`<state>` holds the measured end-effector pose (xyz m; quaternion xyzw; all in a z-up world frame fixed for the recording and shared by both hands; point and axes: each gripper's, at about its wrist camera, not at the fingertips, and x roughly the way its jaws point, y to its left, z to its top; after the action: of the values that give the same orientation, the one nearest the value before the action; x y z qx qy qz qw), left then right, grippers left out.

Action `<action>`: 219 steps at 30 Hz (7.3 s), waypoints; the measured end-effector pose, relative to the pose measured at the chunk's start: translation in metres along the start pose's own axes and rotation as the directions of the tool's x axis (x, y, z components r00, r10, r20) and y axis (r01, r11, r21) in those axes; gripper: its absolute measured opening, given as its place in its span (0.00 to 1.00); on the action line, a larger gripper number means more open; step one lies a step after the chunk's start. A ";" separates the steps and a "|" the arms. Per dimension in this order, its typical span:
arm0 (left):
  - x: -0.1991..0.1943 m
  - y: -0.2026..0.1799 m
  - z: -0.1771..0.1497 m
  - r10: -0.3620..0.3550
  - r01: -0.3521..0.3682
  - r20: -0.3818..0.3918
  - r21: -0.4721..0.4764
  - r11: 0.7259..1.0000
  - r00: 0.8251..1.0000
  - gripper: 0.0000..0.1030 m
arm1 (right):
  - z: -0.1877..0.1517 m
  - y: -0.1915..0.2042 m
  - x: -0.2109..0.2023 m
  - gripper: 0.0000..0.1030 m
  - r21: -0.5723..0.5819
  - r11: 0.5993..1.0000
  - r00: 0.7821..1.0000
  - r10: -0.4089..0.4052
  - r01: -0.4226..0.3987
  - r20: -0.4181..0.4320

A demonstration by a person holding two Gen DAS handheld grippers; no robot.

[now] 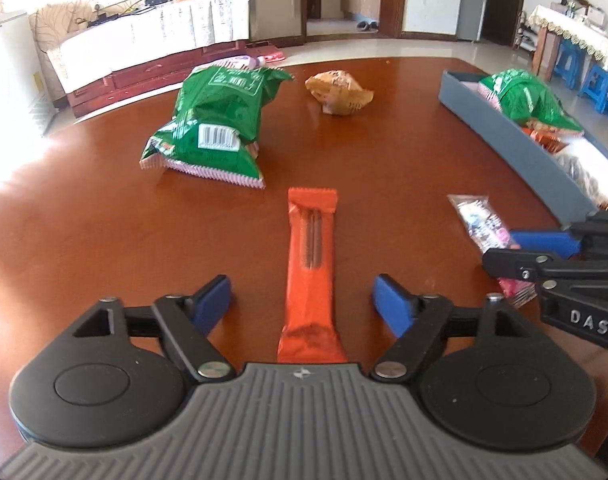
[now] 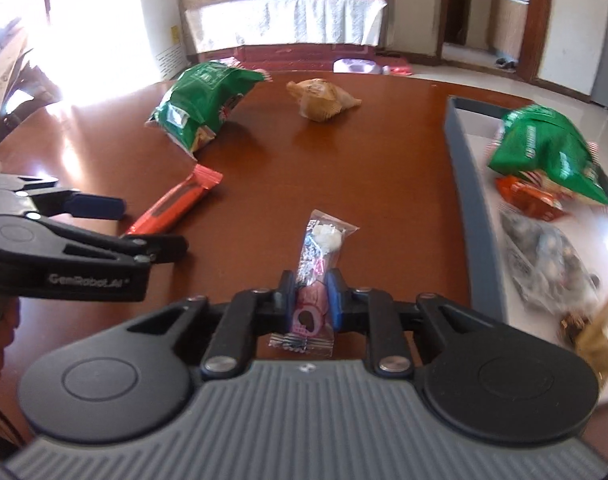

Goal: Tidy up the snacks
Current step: 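Lift the orange bar with the left tool while the right tool lifts the candy packet, then carry the orange bar with the left tool while the right tool carries the candy packet over the box, then open the left tool over the box while the right tool releases the candy packet inside, then grasp the green chip bag with the left tool while the right tool grasps the peanut bag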

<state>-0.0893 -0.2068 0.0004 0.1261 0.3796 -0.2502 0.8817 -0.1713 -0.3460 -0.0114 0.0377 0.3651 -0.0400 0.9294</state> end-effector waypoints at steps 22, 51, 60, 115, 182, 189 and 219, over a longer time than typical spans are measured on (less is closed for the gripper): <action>0.005 -0.022 0.003 0.029 -0.023 0.092 -0.056 0.998 0.995 0.24 | 0.007 0.008 0.002 0.21 -0.069 0.997 0.999 0.026 -0.024 0.021; 0.008 -0.039 0.026 0.100 -0.098 0.125 -0.023 0.995 0.987 0.24 | 0.012 0.002 -0.033 0.21 -0.066 0.996 0.992 0.060 -0.053 0.115; 0.012 -0.035 0.028 0.094 -0.090 0.117 -0.041 0.995 0.989 0.24 | 0.016 -0.002 -0.044 0.21 -0.060 0.996 0.986 0.068 -0.059 0.153; 0.003 -0.134 0.077 -0.111 0.119 0.192 -0.026 0.993 0.975 0.24 | 0.007 -0.081 -0.077 0.16 0.054 0.994 0.978 -0.099 0.090 0.186; 0.041 -0.236 0.107 -0.285 0.271 0.215 0.094 0.958 0.934 0.80 | -0.012 -0.138 -0.061 0.50 0.147 0.946 0.934 -0.311 0.287 0.176; 0.030 -0.227 0.108 -0.272 0.261 0.241 0.079 0.962 0.931 0.82 | -0.014 -0.135 -0.066 0.65 0.145 0.943 0.921 -0.326 0.300 0.212; 0.093 0.039 0.085 0.258 -0.269 0.188 0.035 0.963 0.948 0.94 | 0.010 -0.080 -0.069 0.71 0.035 0.983 0.931 -0.180 0.178 0.317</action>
<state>0.0377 -0.2415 -0.0089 0.1788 0.2696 -0.1520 0.9340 -0.2230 -0.4234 0.0395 0.0002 0.2120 -0.1310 0.9684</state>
